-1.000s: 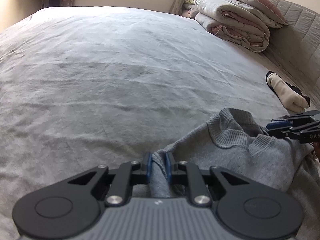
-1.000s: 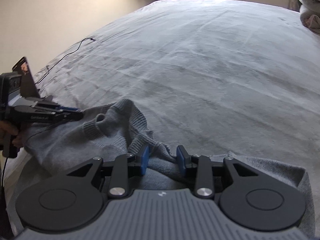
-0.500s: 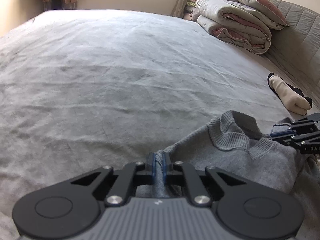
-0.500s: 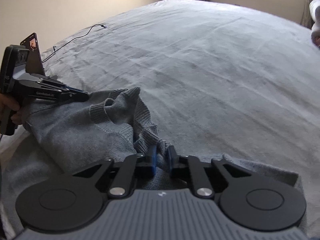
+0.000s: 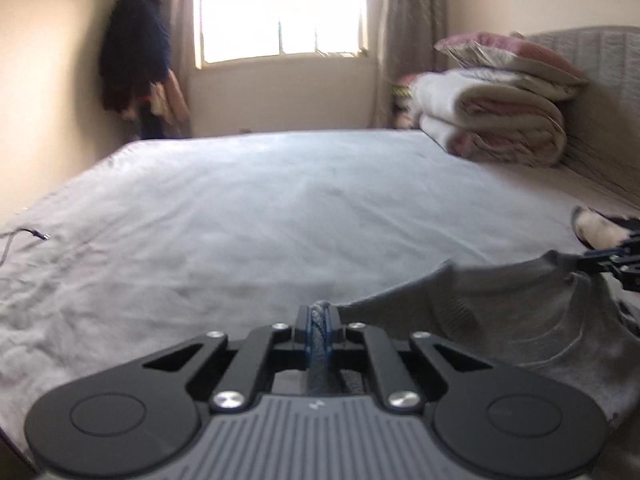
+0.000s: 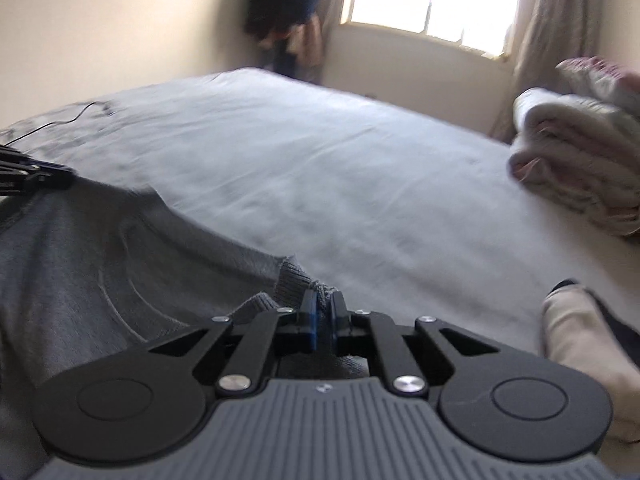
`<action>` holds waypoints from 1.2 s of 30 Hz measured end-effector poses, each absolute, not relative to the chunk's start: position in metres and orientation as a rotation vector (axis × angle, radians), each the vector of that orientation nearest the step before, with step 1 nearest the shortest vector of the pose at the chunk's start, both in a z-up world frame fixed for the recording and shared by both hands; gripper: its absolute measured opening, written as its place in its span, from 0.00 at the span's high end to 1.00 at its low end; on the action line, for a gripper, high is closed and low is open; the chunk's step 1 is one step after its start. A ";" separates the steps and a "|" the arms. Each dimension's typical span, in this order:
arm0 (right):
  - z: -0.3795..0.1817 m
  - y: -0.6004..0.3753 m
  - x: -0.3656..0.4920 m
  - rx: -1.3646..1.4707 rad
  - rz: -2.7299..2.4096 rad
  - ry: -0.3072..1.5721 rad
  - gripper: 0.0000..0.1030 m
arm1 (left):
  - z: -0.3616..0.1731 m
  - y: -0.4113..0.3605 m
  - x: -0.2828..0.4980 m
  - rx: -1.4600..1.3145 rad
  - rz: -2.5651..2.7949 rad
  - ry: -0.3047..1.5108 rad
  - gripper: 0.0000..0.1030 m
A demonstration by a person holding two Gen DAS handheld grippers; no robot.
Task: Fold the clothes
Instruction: 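Lift and flip the sweater over with both grippers, cat print up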
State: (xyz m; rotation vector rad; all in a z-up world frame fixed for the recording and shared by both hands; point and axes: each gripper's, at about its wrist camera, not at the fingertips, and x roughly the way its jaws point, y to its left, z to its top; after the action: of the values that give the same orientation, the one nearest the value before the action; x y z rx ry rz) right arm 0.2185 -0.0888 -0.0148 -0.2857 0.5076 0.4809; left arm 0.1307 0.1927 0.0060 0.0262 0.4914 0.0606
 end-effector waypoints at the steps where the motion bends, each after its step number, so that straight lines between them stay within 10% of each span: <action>1: -0.013 -0.089 0.222 -0.284 0.464 0.493 0.93 | 0.008 0.194 0.136 0.029 0.075 0.479 0.94; 32: -0.078 -0.055 0.367 -0.390 0.175 0.545 0.99 | -0.065 0.161 0.321 0.293 0.261 0.632 0.93; 36: -0.068 -0.063 0.359 -0.316 0.208 0.572 0.84 | -0.052 0.159 0.313 0.276 0.260 0.606 0.63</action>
State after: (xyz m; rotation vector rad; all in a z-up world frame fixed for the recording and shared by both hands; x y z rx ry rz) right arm 0.3591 -0.0625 -0.0677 -0.3163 0.5724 0.2078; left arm 0.3127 0.1590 -0.0519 0.2759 0.6060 0.2598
